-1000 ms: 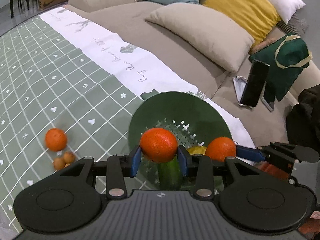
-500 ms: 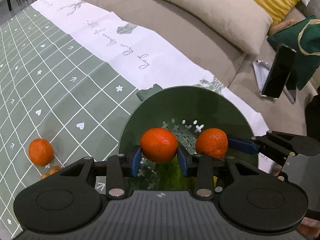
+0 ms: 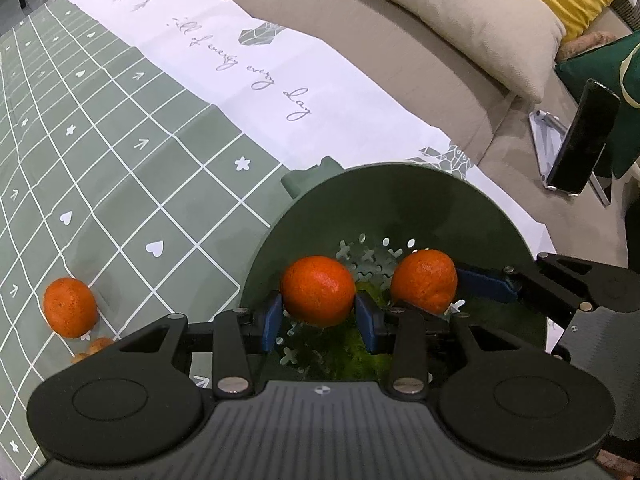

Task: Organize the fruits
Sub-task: 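Lower both oranges into the green colander and open both tools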

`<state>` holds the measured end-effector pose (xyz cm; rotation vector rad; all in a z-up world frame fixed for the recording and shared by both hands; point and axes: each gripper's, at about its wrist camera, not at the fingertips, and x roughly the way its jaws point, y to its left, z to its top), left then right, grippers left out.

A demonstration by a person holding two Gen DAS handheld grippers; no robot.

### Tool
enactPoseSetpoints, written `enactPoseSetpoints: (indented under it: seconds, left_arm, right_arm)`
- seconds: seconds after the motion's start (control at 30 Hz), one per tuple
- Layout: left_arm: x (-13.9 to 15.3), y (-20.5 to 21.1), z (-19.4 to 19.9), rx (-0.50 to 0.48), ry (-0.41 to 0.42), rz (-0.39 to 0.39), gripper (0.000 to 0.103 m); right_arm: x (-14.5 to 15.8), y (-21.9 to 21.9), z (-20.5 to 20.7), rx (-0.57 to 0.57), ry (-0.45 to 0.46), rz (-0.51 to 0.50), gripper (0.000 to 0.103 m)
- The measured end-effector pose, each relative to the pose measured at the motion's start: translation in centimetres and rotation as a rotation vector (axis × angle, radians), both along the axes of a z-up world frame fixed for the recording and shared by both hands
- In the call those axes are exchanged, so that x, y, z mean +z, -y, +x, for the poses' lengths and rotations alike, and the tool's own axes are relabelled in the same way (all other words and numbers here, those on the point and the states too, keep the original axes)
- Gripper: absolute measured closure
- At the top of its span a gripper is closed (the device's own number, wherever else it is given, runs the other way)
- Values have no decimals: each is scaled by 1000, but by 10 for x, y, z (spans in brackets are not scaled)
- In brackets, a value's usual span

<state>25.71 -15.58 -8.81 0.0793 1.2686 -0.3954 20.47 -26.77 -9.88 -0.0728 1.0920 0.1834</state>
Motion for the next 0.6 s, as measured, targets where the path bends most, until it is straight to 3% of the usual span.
enactPoseSetpoints:
  seconds: [0.23, 0.37, 0.6]
  left_arm:
    - [4, 0, -1, -8, 12, -3, 53]
    - [16, -1, -6, -17, 37, -17, 53]
    - [53, -14, -30, -39, 158, -18, 52]
  right_arm:
    - [-1, -4, -1, 8, -2, -24, 60]
    - [6, -3, -3, -5, 13, -36, 51]
    - [35, -8, -16, -24, 65, -46, 49]
